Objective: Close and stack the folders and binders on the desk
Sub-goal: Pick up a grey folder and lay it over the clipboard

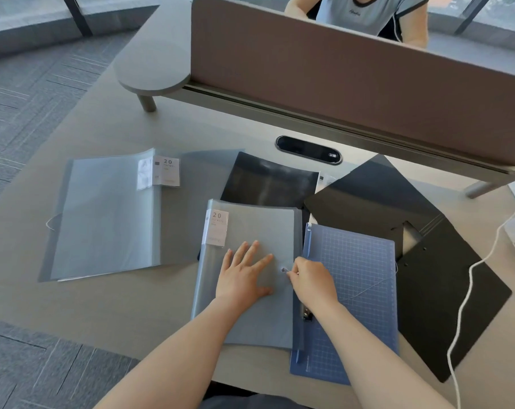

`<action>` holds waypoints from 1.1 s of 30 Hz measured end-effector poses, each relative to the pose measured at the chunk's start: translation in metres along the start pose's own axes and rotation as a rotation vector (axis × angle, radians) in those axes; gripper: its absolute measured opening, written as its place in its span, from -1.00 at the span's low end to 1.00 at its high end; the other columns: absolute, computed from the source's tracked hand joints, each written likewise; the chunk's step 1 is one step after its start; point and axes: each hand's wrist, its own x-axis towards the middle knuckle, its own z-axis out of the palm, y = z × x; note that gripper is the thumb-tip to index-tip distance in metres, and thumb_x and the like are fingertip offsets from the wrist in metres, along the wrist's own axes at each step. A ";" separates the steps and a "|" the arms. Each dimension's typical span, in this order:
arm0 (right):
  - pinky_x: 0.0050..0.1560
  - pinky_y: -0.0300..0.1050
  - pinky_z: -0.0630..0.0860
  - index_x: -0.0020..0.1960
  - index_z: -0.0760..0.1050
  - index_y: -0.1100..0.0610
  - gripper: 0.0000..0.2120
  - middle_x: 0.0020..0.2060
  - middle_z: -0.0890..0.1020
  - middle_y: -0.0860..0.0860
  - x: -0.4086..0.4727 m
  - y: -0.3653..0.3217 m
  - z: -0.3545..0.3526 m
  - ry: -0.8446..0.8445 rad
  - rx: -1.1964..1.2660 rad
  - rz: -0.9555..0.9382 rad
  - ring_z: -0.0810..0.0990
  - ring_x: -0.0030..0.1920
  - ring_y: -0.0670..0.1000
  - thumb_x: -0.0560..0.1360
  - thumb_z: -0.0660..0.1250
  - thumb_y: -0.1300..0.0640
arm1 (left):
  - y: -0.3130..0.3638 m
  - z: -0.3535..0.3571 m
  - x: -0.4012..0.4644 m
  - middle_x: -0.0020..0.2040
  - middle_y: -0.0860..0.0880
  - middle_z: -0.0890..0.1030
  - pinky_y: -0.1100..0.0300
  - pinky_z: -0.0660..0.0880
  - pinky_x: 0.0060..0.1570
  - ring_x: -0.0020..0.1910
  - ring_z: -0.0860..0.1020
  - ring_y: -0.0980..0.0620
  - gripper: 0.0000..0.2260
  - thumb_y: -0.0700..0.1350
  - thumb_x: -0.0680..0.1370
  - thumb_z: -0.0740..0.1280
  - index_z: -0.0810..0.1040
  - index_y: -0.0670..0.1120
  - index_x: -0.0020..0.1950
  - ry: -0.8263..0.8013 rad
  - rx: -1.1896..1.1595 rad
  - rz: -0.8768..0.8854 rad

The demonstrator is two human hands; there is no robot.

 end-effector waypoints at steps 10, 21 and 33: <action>-0.18 0.00 0.48 0.00 0.49 0.15 -0.84 -0.12 0.62 0.05 0.026 -0.008 -0.016 -0.041 -0.165 -0.081 0.59 -0.12 0.10 0.64 0.19 0.10 | -0.001 0.000 0.001 0.63 0.03 -0.12 -0.09 -0.20 0.54 0.60 -0.16 -0.05 -0.31 0.30 0.51 0.27 0.06 0.25 0.56 -0.015 0.006 0.011; -0.30 -0.11 0.42 0.05 0.46 0.10 -0.86 -0.19 0.56 -0.01 0.030 0.001 -0.017 0.100 0.048 0.059 0.54 -0.18 0.03 0.65 0.17 0.08 | -0.019 -0.007 -0.004 0.62 -0.06 0.05 -0.08 -0.11 0.53 0.60 -0.03 -0.10 -0.28 0.20 0.45 0.40 0.22 0.09 0.54 0.196 -0.101 -0.241; -0.44 -0.17 0.31 -0.26 0.44 0.12 -0.79 -0.37 0.44 0.00 0.028 0.001 -0.005 -0.008 0.257 0.320 0.51 -0.30 0.08 0.52 0.16 0.25 | -0.053 -0.028 -0.003 0.24 -0.17 0.51 -0.09 0.37 0.22 0.27 0.43 -0.22 -0.41 0.16 0.41 0.45 0.44 -0.12 0.32 0.281 -0.549 -0.825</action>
